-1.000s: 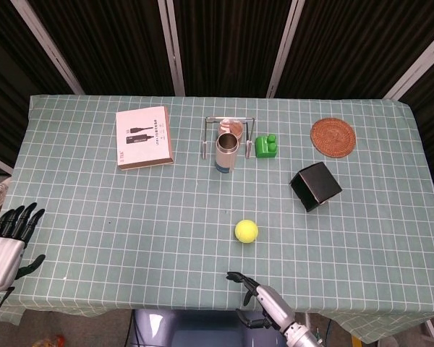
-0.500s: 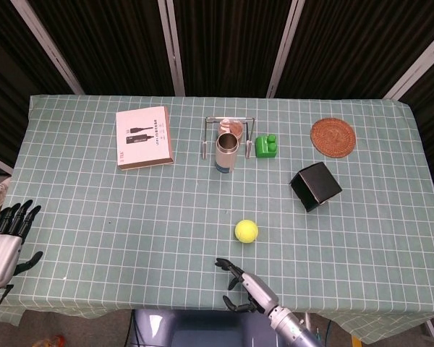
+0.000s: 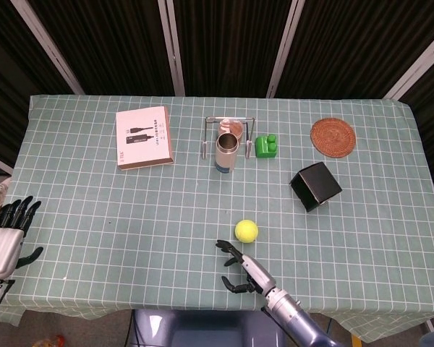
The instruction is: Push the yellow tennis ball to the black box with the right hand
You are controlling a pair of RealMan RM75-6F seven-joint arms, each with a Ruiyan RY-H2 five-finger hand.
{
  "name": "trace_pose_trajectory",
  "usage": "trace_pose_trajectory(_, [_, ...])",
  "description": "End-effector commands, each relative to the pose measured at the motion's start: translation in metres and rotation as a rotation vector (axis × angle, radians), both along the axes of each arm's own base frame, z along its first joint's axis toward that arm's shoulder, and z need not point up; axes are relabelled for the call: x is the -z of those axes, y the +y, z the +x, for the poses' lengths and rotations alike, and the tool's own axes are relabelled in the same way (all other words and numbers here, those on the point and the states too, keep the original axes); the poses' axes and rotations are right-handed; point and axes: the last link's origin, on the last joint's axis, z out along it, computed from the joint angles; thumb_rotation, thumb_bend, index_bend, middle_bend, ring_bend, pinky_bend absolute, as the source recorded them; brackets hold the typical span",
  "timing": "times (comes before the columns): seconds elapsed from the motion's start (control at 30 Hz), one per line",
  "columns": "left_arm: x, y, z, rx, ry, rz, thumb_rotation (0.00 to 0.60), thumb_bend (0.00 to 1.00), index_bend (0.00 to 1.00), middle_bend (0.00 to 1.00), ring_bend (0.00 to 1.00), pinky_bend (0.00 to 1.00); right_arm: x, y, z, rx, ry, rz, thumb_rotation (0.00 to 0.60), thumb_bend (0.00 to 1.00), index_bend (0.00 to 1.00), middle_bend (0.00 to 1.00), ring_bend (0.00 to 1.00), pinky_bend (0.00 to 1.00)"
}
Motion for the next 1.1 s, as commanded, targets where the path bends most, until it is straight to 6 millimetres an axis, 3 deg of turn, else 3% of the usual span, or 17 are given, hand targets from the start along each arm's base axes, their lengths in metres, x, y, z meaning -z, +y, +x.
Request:
trace_pose_trajectory(0.03, [0.001, 0.002, -0.001, -0.008, 0.003, 0.0, 0.6, 0.17, 0.0, 0.0, 0.01, 0.09, 0.0, -0.011, -0.003, 0.009, -0.003, 0.002, 0.6, 0.52, 0.01, 0.1, 0.11, 0.24])
trace_pose_trajectory(0.77, [0.008, 0.008, -0.003, -0.035, 0.017, -0.013, 0.6, 0.17, 0.0, 0.0, 0.01, 0.09, -0.015, -0.059, -0.024, 0.068, -0.047, -0.066, 0.6, 0.52, 0.0, 0.0, 0.0, 0.07])
trace_pose_trajectory(1.1, [0.009, 0.008, -0.003, -0.04, 0.018, -0.016, 0.6, 0.17, 0.0, 0.0, 0.01, 0.09, -0.017, -0.079, -0.036, 0.115, -0.052, -0.074, 0.6, 0.52, 0.0, 0.0, 0.0, 0.06])
